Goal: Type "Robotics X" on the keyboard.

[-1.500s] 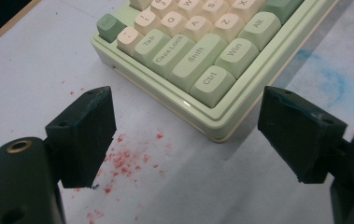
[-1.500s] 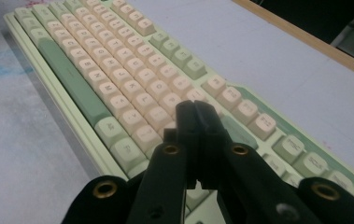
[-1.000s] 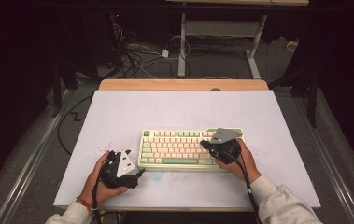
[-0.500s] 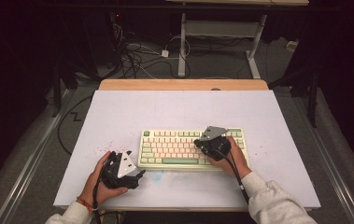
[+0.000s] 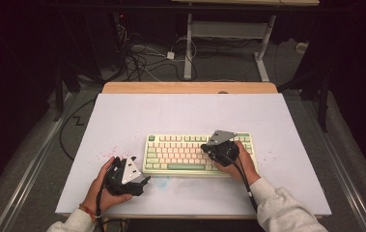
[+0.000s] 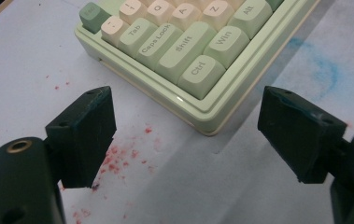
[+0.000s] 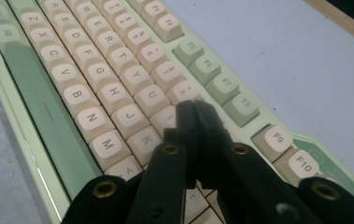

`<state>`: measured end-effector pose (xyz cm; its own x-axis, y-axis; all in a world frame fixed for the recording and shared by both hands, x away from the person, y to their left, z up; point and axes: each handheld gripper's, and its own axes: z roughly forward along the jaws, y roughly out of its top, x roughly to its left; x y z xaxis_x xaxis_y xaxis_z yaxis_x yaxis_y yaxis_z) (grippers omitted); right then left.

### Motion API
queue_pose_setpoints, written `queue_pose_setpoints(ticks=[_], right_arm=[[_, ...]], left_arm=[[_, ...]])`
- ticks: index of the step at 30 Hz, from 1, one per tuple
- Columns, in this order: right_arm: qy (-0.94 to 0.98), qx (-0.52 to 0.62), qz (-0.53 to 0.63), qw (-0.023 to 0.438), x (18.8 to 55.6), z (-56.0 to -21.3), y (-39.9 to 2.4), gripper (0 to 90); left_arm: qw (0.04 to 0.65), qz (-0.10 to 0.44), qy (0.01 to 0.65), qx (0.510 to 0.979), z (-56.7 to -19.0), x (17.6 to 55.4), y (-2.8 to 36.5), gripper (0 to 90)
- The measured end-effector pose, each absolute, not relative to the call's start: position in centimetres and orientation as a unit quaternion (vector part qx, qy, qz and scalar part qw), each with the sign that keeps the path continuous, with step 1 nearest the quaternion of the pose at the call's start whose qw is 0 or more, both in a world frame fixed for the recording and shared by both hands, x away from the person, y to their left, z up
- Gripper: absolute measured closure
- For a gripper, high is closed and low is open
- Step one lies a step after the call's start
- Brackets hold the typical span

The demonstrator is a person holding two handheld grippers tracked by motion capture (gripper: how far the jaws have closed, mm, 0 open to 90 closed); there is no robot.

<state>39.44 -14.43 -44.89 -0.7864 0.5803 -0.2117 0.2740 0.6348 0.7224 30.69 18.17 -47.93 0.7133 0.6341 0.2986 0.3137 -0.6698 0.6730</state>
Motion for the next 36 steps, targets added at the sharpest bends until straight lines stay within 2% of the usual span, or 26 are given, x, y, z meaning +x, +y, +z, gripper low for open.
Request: queue_pose_setpoints(ticks=[11,17,26,32,36], right_arm=[[0.862,0.247,0.376,0.232,38.8,-43.7,-15.4,86.7],[0.856,0.240,0.392,0.238,38.3,-43.1,-16.0,80.2],[0.840,0.231,0.421,0.251,37.1,-42.1,-17.0,54.1],[0.827,0.233,0.429,0.278,36.2,-41.9,-17.8,36.1],[0.815,0.242,0.437,0.291,35.5,-41.7,-18.6,31.0]], left_arm=[[0.299,0.264,0.268,0.877,-48.0,30.7,18.2,18.0],[0.297,0.265,0.268,0.878,-48.0,30.7,18.1,18.0],[0.296,0.265,0.269,0.877,-47.9,30.6,18.2,18.0],[0.297,0.265,0.270,0.877,-47.9,30.6,18.2,18.0],[0.297,0.263,0.273,0.876,-47.9,30.6,18.2,18.1]])
